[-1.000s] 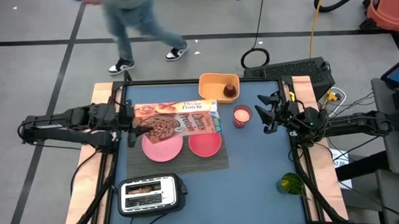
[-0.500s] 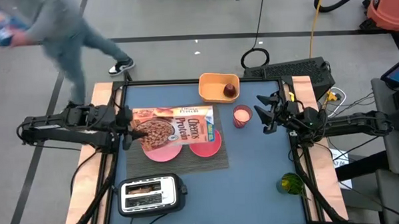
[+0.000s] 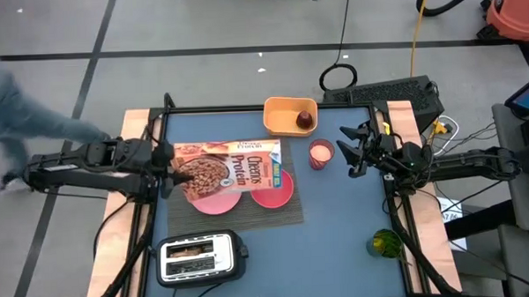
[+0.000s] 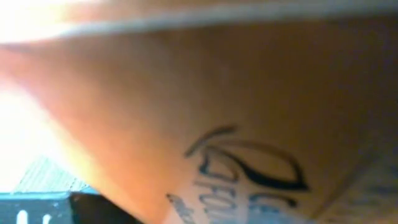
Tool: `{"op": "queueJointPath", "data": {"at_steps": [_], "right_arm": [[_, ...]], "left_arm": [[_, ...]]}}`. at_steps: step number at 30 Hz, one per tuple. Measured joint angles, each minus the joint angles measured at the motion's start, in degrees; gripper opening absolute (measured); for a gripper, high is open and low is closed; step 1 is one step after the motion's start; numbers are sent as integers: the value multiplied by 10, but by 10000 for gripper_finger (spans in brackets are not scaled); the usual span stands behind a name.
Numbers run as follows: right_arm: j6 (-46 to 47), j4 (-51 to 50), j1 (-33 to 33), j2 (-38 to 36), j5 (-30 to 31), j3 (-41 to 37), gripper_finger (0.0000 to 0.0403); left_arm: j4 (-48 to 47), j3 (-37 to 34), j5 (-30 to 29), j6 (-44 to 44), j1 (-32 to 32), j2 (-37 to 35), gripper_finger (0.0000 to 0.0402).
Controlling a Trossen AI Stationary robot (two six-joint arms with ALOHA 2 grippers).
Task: Arrange a breakfast setting
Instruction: Pour the cereal into the dark pink bowl
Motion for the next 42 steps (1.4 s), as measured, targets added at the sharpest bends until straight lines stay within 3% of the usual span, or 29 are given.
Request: {"op": "queueJointPath", "data": {"at_steps": [10,22,27,42], "right_arm": [[0,0,0,0,0,0,215],[0,-3,0,0,0,0,215],[0,-7,0,0,0,0,215],[0,-14,0,0,0,0,215]], "left_arm": [[-116,113,-1,20,0,103,243],[-160,220,-26,81,0,183,243],[-211,231,-26,57,0,193,243],[-207,232,-33,52,0,192,243]]}}
